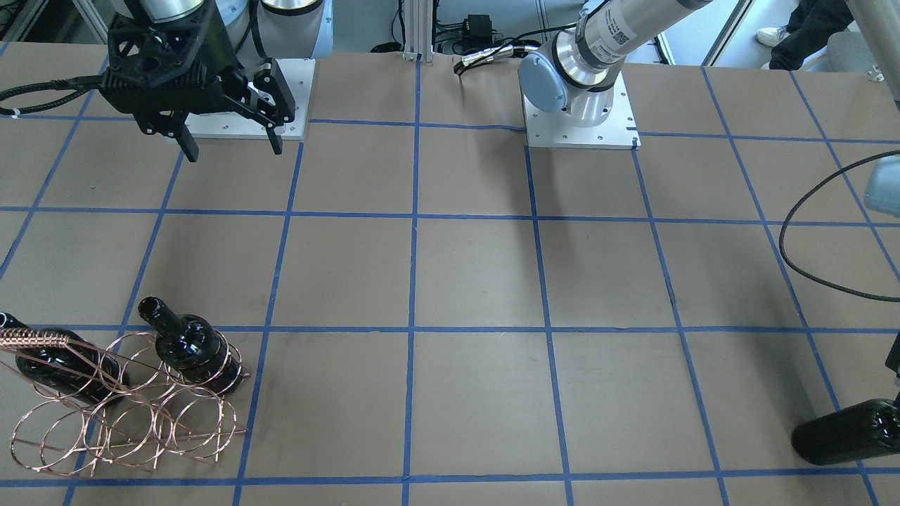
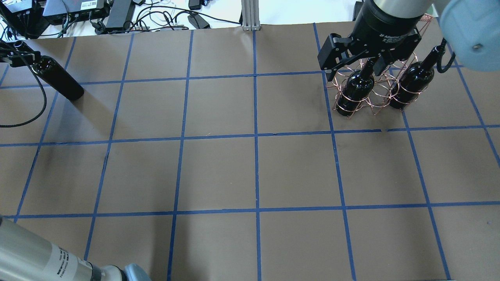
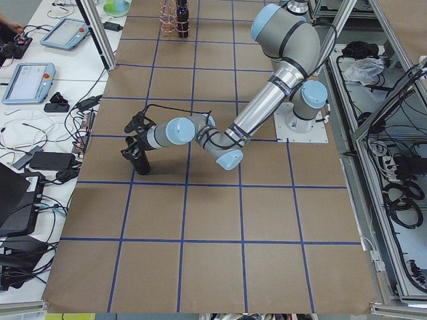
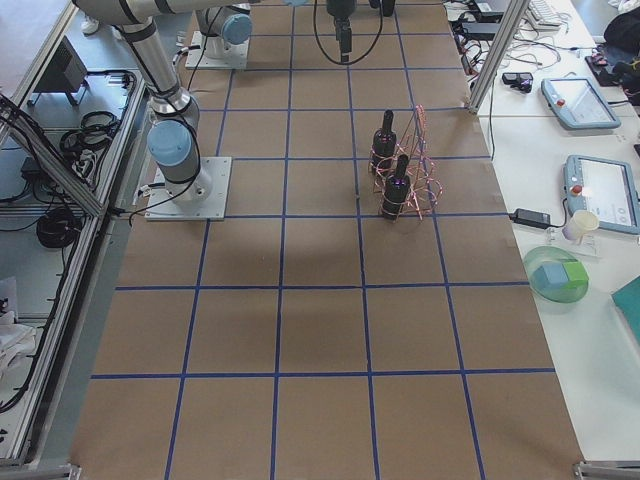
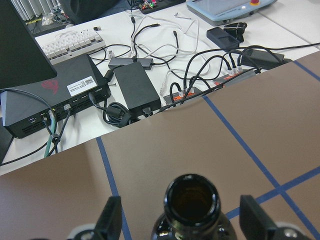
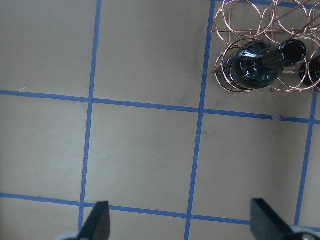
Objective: Place wine into wine basket
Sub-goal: 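Grasp the dark wine bottle by its neck with the left gripper, then carry the dark bottle with the left gripper toward the table center, then lower the dark bottle upright onto the table with the left gripper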
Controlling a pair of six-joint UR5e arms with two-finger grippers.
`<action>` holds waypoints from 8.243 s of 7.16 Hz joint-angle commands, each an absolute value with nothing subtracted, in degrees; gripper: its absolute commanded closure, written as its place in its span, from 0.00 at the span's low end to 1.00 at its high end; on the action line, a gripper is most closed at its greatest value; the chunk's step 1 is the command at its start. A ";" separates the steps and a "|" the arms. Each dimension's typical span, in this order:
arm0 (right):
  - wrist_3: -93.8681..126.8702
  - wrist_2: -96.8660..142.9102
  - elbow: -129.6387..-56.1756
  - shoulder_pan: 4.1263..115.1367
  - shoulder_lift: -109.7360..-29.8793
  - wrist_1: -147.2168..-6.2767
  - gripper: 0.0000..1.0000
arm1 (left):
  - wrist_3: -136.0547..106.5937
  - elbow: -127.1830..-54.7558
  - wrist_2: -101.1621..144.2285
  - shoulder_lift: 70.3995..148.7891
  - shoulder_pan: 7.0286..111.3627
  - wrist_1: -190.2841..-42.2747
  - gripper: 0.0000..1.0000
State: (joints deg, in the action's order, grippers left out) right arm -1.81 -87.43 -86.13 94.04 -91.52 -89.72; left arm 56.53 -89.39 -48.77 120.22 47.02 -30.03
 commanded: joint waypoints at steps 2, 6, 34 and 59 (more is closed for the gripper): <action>-1.93 -87.89 -86.22 94.04 -91.58 -89.74 0.00 | 56.43 -89.47 -48.43 120.67 47.02 -30.06 0.34; -1.93 -87.63 -86.66 94.04 -91.58 -89.65 0.00 | 57.04 -89.65 -47.37 120.67 47.02 -30.06 0.45; -1.85 -87.37 -87.80 94.13 -92.72 -89.12 0.00 | 77.17 -109.07 -48.08 93.51 73.83 -67.76 1.00; -1.93 -88.33 -88.59 94.13 -92.28 -89.65 0.00 | 81.22 -107.84 -47.46 97.21 76.20 -68.11 0.74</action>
State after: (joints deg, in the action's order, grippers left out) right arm -2.00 -88.33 -88.59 94.13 -92.22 -89.65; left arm 81.77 -107.89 -47.57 97.15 76.24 -67.95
